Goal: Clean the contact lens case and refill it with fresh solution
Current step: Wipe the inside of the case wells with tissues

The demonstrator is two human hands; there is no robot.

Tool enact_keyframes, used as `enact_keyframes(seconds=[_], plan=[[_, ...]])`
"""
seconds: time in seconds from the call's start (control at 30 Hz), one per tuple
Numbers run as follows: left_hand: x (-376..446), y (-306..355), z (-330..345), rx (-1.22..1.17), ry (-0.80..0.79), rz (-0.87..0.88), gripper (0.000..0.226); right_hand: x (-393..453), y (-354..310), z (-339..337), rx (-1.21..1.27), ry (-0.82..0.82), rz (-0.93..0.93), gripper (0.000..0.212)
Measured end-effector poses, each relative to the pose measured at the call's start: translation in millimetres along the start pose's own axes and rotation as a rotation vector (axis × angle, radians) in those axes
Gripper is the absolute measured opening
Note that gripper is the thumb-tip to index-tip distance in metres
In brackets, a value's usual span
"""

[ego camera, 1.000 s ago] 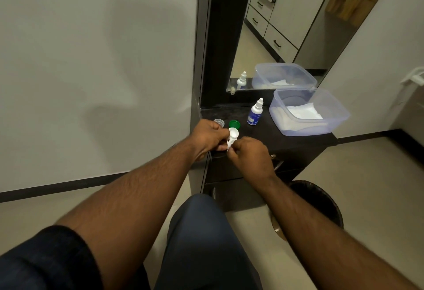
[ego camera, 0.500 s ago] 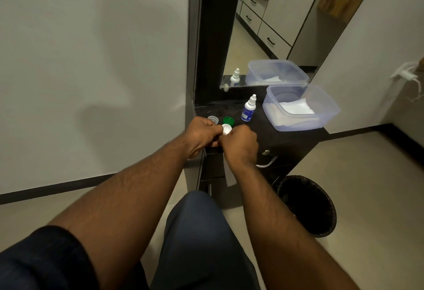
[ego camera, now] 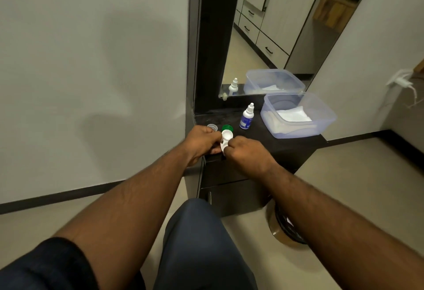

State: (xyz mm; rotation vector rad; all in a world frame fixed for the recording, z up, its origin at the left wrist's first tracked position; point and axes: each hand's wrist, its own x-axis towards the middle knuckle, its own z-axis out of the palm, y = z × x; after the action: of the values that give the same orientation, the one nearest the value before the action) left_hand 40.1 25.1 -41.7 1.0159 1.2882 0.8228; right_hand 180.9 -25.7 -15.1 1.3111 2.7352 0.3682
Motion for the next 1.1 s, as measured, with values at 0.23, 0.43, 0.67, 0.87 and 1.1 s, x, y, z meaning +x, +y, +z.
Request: enact_keyframes(seconds=[0.23, 0.43, 0.67, 0.87, 1.1], plan=[[-3, 1, -1, 0.046, -0.061, 0.020, 0.013, 3, -9, 5, 0.096, 0.118, 0.074, 0.016], [-1, 1, 1, 0.084, -0.024, 0.039, 0.015, 0, -6, -1, -0.046, 0.056, 0.020, 0.029], [-3, 6, 1, 0.195, -0.160, 0.050, 0.013, -7, 19, -7, -0.214, -0.046, -0.208, 0.039], [-3, 9, -2, 0.260, -0.261, 0.036, 0.016, -7, 31, -14, -0.232, -0.120, -0.260, 0.033], [-5, 10, -3, 0.262, -0.306, 0.035, 0.013, -14, 46, -8, 0.362, 0.256, 0.194, 0.014]])
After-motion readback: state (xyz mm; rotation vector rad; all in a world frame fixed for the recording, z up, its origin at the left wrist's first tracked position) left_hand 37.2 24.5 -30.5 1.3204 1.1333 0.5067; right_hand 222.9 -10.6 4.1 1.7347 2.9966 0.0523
